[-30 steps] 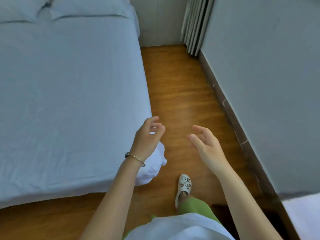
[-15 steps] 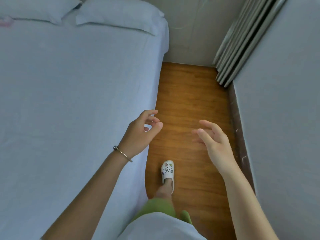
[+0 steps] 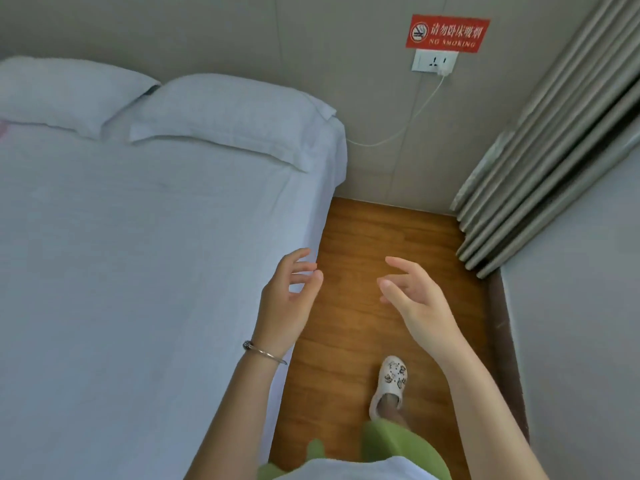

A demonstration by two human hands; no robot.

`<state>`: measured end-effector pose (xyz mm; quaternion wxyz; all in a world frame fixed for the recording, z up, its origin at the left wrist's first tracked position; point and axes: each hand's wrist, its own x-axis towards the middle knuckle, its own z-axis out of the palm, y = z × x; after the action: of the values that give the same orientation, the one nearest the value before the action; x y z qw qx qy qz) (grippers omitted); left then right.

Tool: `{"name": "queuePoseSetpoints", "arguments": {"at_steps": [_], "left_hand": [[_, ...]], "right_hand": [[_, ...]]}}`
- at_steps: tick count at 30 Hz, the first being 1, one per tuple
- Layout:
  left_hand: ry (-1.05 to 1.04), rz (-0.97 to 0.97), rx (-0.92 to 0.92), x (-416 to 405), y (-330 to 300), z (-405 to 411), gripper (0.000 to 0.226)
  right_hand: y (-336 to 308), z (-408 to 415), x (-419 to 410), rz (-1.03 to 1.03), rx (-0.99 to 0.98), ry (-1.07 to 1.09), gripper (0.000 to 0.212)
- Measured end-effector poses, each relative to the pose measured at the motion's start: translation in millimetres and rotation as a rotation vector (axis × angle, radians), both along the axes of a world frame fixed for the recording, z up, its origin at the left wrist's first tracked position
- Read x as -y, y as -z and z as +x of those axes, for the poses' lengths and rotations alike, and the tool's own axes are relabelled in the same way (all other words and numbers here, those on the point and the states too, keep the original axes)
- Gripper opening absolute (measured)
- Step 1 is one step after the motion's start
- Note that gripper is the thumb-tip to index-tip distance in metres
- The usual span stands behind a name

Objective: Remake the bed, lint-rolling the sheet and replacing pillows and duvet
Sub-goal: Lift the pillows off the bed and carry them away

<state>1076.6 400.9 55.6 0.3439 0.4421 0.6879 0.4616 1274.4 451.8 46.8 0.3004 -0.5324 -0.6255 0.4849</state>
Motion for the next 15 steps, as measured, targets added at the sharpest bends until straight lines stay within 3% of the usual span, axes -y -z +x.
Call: {"name": "queuePoseSetpoints", "arguments": {"at_steps": [7, 11, 15], "left_hand": [[-0.283, 0.046, 0.064, -237, -3, -48, 0.034], [-0.422, 0.049, 0.064, -327, -26, -92, 0.033], [-0.583, 0.062, 0.118, -416, -4, -154, 0.030]], "right_hand": [[-17, -66, -282, 0.053, -0.032, -0.288, 0.034], [-36, -132, -404, -0.019, -0.044, -0.409, 0.031], [-20, -211, -515, -0.061, 0.001, -0.548, 0.034]]}}
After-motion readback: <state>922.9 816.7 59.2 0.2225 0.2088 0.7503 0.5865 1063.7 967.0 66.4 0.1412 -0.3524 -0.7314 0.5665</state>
